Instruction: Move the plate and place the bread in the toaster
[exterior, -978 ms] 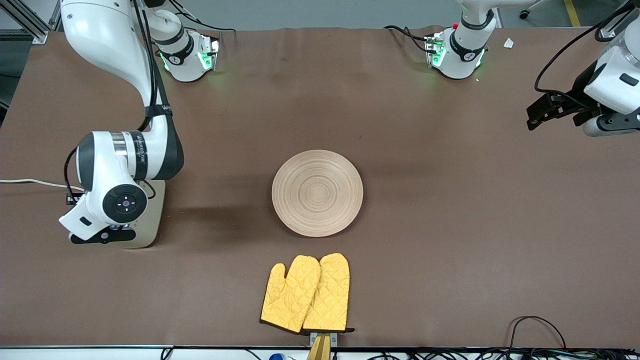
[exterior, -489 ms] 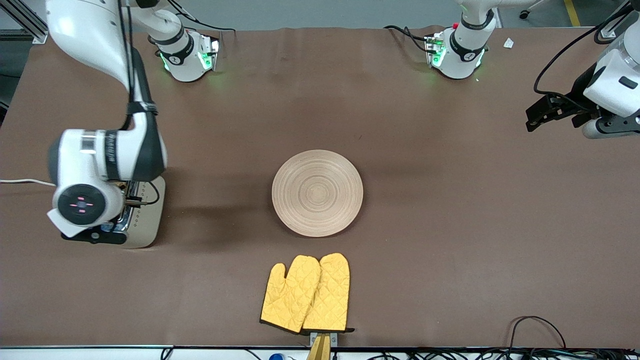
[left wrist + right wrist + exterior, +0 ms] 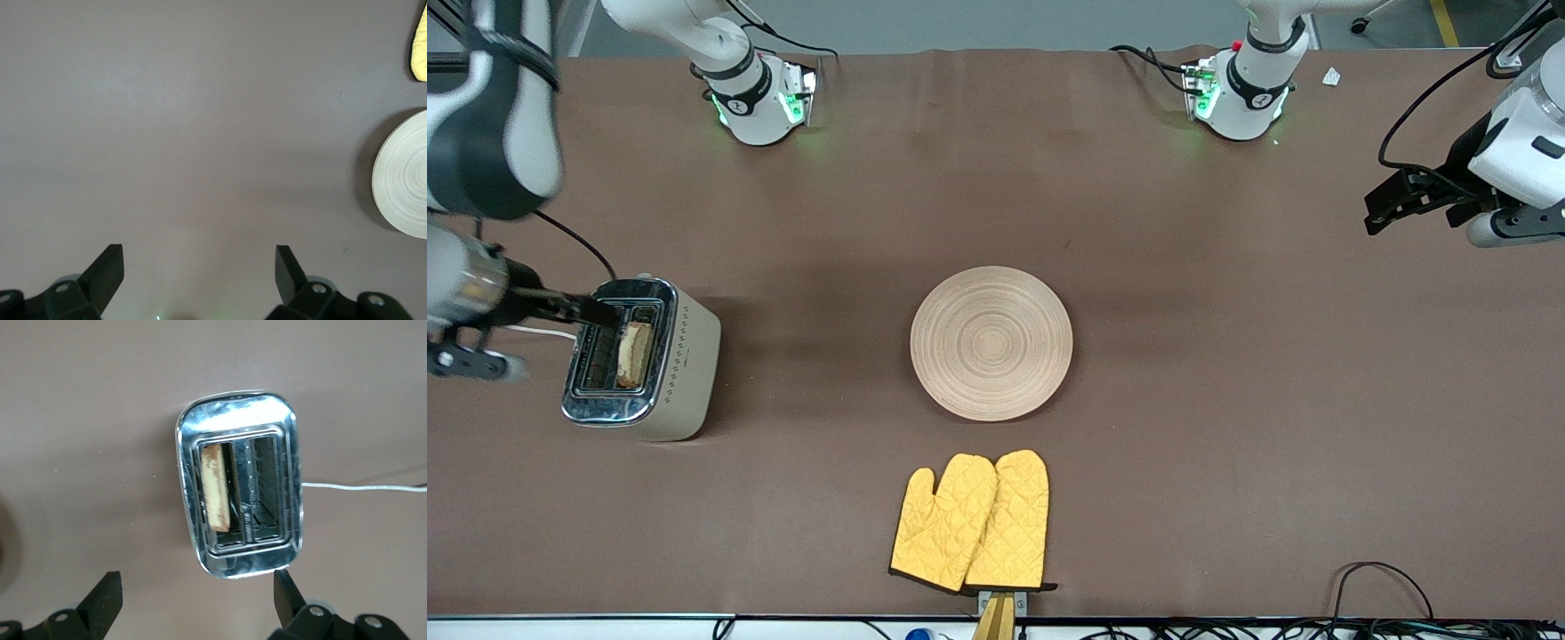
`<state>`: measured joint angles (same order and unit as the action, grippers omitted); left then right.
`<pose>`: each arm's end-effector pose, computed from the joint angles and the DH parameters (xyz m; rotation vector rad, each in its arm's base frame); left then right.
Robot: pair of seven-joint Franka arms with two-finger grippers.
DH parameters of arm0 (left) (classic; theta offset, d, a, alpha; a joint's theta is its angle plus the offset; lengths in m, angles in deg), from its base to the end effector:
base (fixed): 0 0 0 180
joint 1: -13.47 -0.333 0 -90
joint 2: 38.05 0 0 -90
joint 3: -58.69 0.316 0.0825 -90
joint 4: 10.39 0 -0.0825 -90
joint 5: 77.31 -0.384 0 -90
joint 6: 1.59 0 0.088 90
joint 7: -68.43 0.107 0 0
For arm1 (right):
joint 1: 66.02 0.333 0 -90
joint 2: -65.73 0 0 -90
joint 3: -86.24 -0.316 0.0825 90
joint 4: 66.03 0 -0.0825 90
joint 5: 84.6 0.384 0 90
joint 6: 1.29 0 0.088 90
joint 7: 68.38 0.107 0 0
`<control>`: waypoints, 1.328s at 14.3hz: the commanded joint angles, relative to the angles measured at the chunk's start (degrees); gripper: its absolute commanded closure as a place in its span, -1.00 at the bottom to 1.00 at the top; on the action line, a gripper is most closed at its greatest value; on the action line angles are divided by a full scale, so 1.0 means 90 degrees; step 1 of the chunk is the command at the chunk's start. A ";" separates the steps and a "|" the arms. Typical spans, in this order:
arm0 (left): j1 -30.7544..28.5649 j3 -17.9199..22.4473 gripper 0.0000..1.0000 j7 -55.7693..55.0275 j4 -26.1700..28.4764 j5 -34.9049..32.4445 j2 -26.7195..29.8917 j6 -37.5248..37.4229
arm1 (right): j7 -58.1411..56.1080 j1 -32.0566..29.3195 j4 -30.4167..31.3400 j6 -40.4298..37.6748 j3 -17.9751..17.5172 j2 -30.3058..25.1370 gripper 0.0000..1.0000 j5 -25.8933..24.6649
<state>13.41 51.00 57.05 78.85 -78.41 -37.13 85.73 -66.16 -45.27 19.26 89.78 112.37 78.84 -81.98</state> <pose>0.5404 -0.0709 0.6354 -3.1159 -0.1032 0.0216 0.6130 -0.0253 0.5428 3.0787 -0.2017 -0.1639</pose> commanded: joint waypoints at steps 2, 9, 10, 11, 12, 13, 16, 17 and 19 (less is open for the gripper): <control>-0.0013 0.0015 -1.00 0.0103 -0.0140 0.0024 -0.0034 -0.0025 | -0.0334 -0.0216 0.0903 0.0164 -0.0090 -0.1259 -1.00 0.0128; -0.0023 0.0015 -1.00 0.0122 -0.0140 0.0053 -0.0024 -0.0025 | -0.0324 -0.0138 0.1090 -0.0207 -0.0188 -0.2013 -1.00 -0.0233; -0.0023 0.0015 -1.00 0.0122 -0.0140 0.0024 -0.0043 -0.0025 | -0.0315 -0.0138 0.1003 -0.0217 -0.0275 -0.1975 -1.00 -0.0243; -0.0023 0.0015 -1.00 0.0122 -0.0198 0.0043 -0.0053 -0.0025 | -0.0276 -0.0225 0.0886 -0.0304 -0.0517 -0.1965 -1.00 -0.0262; -0.0023 0.0015 -1.00 0.0122 -0.0353 0.0063 -0.0082 -0.0025 | -0.0256 -0.0535 0.0807 -0.0392 -0.0849 -0.1955 -1.00 -0.0340; -0.0013 0.0015 -1.00 0.0122 -0.0413 0.0053 -0.0150 -0.0035 | -0.0256 -0.0905 0.0787 -0.0402 -0.1287 -0.1955 -1.00 -0.0360; -0.0023 0.0005 -1.00 0.0093 -0.0414 -0.0015 -0.0180 -0.0045 | -0.0314 -0.1942 0.0661 -0.0412 -0.2382 -0.1945 -1.00 -0.0390; -0.0023 0.0015 -1.00 0.0103 -0.0413 -0.0015 -0.0190 -0.0055 | -0.0305 -0.2196 0.0592 -0.0412 -0.2578 -0.1935 -1.00 -0.0380; -0.0013 0.0015 -1.00 0.0093 -0.0394 -0.0025 -0.0190 -0.0084 | -0.0295 -0.2490 0.0582 -0.0403 -0.2795 -0.1925 -1.00 -0.0370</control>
<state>13.38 51.07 57.08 76.93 -78.41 -37.94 85.89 -68.80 -63.94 24.74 86.76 90.07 62.12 -84.78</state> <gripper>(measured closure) 0.000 0.000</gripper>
